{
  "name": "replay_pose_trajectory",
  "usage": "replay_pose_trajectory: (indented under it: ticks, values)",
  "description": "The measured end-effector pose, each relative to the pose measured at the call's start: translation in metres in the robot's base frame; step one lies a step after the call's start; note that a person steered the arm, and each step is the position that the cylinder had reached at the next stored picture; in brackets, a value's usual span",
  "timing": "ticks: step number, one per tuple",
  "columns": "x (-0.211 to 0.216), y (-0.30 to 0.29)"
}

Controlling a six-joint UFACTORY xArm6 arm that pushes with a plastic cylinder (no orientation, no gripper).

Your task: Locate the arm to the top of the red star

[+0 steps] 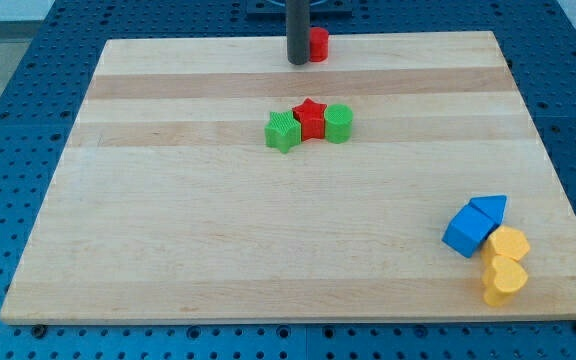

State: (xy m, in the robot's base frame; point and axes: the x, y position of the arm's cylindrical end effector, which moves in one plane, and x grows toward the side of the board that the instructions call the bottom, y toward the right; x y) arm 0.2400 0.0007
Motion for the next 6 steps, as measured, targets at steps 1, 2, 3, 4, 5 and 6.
replay_pose_trajectory:
  ticks: [1,2,3,4,5,6]
  values:
    - [0.000,0.002]
    - [-0.006,0.004]
    - [-0.017,0.010]
    - [-0.017,-0.003]
    - [-0.017,-0.059]
    - [-0.034,-0.073]
